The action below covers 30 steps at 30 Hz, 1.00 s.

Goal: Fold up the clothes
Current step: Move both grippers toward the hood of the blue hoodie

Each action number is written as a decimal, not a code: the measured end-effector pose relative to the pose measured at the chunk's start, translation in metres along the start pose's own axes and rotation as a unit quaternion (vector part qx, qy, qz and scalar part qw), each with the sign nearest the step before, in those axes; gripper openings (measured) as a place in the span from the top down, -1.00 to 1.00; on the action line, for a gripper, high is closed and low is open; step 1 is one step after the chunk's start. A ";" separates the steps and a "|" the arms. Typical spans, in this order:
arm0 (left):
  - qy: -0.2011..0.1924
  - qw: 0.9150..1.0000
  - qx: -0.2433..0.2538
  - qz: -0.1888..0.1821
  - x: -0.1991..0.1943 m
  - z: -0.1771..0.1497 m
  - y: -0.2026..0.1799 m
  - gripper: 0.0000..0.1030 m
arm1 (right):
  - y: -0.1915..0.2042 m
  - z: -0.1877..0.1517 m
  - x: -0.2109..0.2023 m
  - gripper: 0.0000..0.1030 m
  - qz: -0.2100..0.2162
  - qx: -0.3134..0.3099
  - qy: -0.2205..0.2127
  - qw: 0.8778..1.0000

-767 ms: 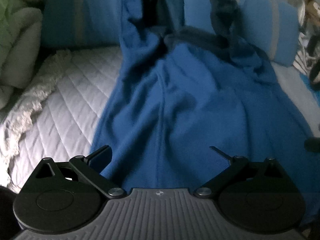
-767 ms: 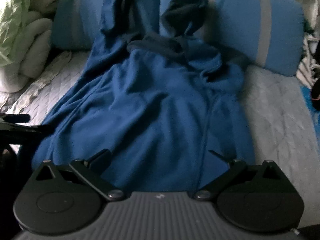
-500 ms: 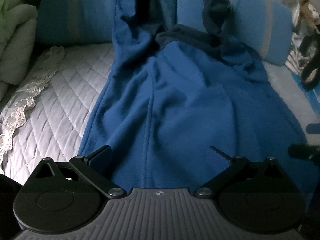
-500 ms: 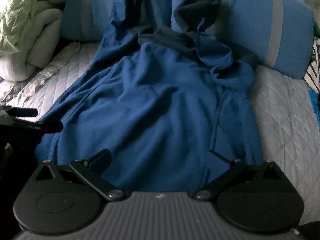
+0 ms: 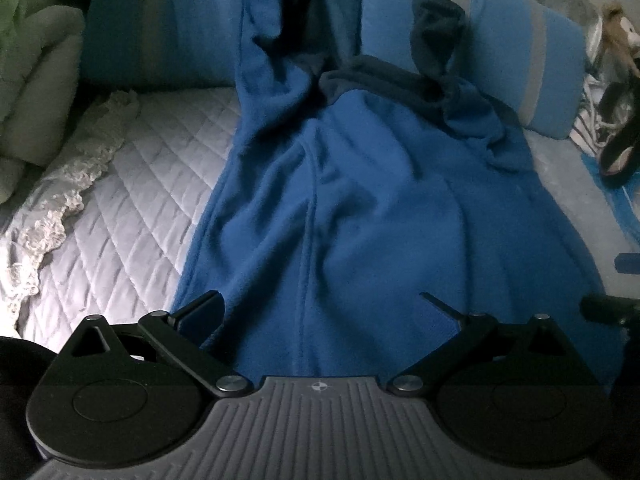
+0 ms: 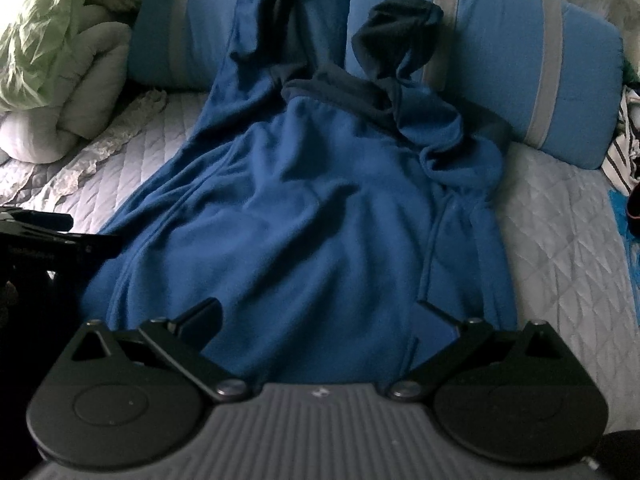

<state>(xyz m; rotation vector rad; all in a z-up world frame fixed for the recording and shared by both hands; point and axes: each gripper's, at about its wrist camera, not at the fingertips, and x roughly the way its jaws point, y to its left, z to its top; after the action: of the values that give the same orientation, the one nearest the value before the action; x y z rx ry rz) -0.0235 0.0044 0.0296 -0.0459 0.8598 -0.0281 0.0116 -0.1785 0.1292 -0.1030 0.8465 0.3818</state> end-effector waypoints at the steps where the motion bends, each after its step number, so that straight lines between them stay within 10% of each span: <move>1: 0.001 1.000 0.002 -0.003 0.002 0.001 0.000 -1.00 | 0.000 0.000 -0.001 -1.00 0.001 0.003 0.000 1.000; 30: -0.015 0.996 0.053 -0.067 -0.084 0.040 0.015 -1.00 | -0.006 0.037 -0.102 -1.00 0.038 -0.021 -0.026 0.999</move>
<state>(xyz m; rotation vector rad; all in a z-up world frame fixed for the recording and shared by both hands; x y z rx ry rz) -0.0479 0.0240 0.1186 -0.0037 0.8228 -0.1975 -0.0212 -0.2048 0.2298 -0.1000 0.7929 0.4718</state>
